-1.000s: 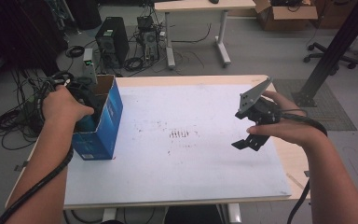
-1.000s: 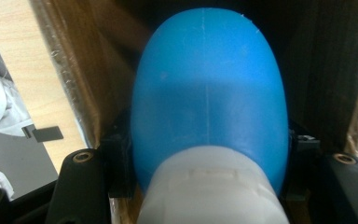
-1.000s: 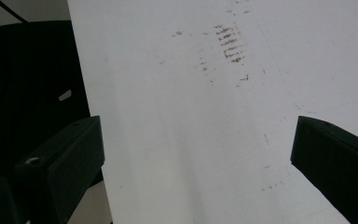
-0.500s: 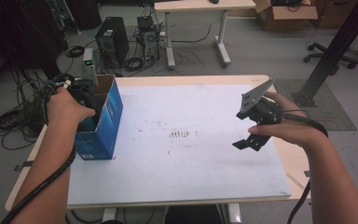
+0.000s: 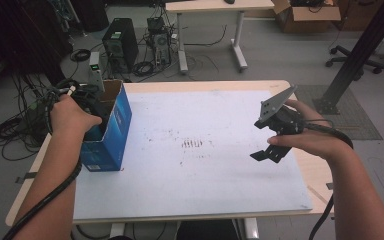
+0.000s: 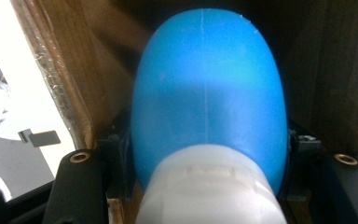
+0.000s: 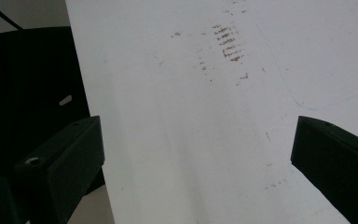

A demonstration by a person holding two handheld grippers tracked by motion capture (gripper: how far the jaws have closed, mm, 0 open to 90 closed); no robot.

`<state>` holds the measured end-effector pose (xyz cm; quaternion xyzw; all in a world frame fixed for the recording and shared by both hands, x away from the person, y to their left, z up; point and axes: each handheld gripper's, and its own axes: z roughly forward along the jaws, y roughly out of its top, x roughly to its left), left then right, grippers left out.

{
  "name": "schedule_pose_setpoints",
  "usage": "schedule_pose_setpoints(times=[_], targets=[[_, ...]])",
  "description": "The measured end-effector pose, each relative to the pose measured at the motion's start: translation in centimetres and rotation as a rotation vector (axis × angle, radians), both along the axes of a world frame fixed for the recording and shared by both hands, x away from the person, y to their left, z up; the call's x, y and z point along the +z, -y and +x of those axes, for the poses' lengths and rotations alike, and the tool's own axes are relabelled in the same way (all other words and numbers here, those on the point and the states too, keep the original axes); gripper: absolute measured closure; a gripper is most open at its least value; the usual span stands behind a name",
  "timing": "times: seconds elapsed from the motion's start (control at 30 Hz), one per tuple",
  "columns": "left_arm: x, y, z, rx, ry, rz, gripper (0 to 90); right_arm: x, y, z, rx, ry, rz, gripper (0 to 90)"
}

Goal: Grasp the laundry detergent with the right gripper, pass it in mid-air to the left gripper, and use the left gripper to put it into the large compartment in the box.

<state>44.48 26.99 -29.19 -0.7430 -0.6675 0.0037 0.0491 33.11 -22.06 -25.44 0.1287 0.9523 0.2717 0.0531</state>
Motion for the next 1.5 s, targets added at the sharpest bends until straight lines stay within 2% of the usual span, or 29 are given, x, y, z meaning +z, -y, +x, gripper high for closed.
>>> schedule_pose_setpoints(times=[0.13, 0.47, 0.63, 1.07, 1.3, 1.5], targets=[[0.4, -0.1, -0.1, 0.01, 0.005, -0.008, 36.3, 0.0, 0.0, 0.0, -0.018, 0.003, 0.003, 2.6], [1.3, 0.0, -0.3, 0.011, 0.021, 0.006, 32.1, 0.1, 0.2, -0.2, -0.015, 0.004, 0.006, 2.6], [1.8, 0.1, -0.5, 0.007, 0.025, -0.002, 28.9, 0.1, 0.2, -0.3, -0.013, 0.005, 0.007, 2.7], [4.8, -0.2, -1.5, -0.016, 0.055, -0.04, 15.2, 0.2, 0.0, -0.2, -0.009, 0.007, 0.014, 2.6], [6.1, 0.0, -2.0, -0.054, 0.057, -0.02, 8.1, 0.4, -0.4, -0.2, -0.001, 0.007, 0.013, 2.6], [7.4, 2.0, -3.0, -0.161, 0.087, -0.017, 0.9, 0.7, -0.6, -0.4, 0.004, 0.01, 0.014, 2.6]])
